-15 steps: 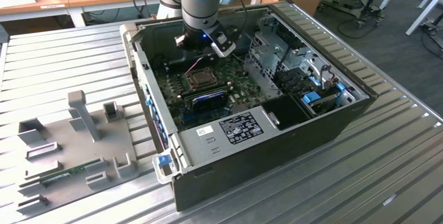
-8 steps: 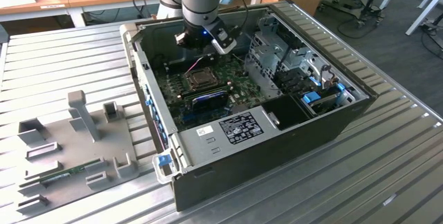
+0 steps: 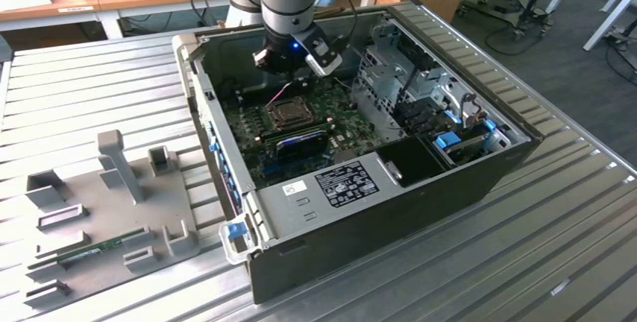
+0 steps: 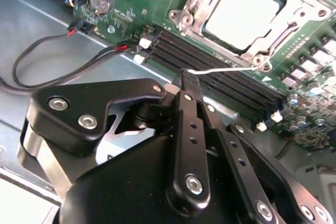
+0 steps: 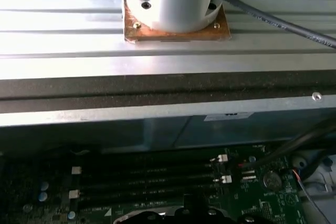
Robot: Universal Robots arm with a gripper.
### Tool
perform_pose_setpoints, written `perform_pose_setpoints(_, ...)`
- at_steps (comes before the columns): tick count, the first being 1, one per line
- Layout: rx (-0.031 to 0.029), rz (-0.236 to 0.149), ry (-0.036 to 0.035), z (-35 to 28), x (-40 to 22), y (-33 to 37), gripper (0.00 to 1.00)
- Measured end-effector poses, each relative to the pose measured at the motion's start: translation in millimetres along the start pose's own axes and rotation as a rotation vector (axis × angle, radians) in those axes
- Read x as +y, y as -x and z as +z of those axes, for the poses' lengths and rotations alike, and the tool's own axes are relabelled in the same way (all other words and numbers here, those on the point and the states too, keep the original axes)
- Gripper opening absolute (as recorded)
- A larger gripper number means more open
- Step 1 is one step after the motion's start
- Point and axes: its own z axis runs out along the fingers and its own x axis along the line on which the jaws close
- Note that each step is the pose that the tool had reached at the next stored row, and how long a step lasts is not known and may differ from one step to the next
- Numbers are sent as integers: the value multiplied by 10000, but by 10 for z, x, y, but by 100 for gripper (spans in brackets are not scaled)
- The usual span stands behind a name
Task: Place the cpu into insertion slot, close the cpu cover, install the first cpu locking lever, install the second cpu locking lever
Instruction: 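Install the first cpu locking lever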
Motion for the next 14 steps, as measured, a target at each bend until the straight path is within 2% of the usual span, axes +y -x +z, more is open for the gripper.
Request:
perform_pose_setpoints(2,-10,-33,-161,-14,5,2,10)
perform_pose_setpoints(3,-17,-55,-271,-19,7,3,10)
perform_pose_setpoints(7,-31,-159,-817,-25,9,5,10)
perform_pose_setpoints(9,-16,-191,-1023,-25,9,4,10)
perform_pose_setpoints(10,-4,-198,-1081,-25,9,5,10)
perform_pose_setpoints(11,-1,-202,-1100,-24,9,5,10)
perform_pose_setpoints(14,-1,-203,-1113,-25,9,4,10)
